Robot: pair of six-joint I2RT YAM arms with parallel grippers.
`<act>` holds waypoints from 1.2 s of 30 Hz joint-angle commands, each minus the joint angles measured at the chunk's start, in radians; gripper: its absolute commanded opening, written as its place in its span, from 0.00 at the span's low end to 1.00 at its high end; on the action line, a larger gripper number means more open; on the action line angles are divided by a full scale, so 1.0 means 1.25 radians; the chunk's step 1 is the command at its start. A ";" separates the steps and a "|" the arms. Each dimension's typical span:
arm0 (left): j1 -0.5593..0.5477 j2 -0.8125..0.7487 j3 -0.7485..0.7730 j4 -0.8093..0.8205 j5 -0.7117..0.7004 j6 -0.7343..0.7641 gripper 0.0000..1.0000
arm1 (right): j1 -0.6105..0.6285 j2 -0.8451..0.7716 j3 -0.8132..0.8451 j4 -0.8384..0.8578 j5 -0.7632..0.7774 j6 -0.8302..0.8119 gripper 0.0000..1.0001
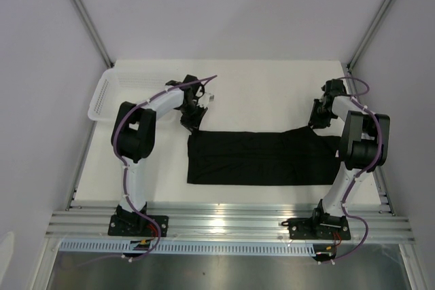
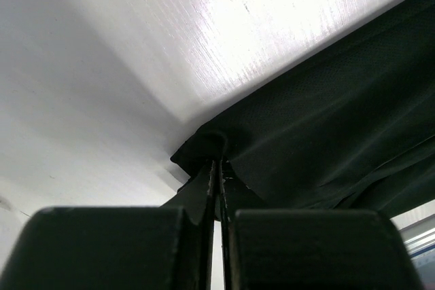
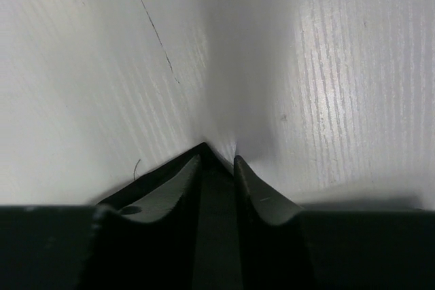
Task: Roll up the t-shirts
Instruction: Fold the tshirt
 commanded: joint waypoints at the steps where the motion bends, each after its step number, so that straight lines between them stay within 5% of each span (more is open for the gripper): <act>1: -0.004 -0.008 0.017 0.004 0.010 -0.003 0.01 | 0.001 -0.011 -0.018 0.016 -0.030 0.013 0.27; 6: -0.004 -0.017 0.005 0.009 0.015 0.003 0.01 | -0.001 -0.011 -0.019 0.006 -0.029 0.025 0.01; 27: -0.004 -0.024 0.006 0.025 -0.002 0.016 0.01 | -0.052 -0.181 -0.123 -0.015 0.015 0.079 0.00; 28: -0.004 -0.023 0.009 0.024 -0.002 0.016 0.01 | -0.052 -0.178 -0.124 -0.004 -0.015 0.077 0.04; 29: -0.004 -0.021 0.012 0.022 0.004 0.023 0.05 | -0.052 -0.167 -0.116 -0.002 -0.022 0.077 0.18; 32: -0.004 -0.034 0.021 0.014 0.012 0.032 0.31 | -0.050 -0.166 -0.096 -0.017 0.001 0.089 0.33; 36: -0.004 -0.065 0.042 0.019 0.039 0.041 0.43 | -0.062 -0.207 -0.097 -0.067 0.055 0.099 0.36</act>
